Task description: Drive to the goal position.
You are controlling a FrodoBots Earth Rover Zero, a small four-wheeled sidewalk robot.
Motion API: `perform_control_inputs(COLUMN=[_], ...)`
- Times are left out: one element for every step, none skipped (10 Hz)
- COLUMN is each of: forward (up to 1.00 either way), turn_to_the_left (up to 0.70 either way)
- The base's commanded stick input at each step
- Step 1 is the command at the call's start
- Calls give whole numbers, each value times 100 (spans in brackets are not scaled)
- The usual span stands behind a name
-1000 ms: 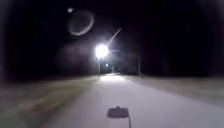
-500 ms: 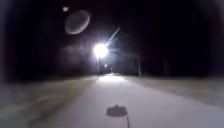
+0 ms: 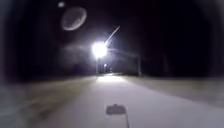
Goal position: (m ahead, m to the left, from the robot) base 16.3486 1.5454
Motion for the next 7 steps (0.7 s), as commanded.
perform_control_inputs(forward=[100, 100, 100, 100, 100, 100, 90], turn_to_the_left=[0, 0, 0, 0, 8, 21, 24])
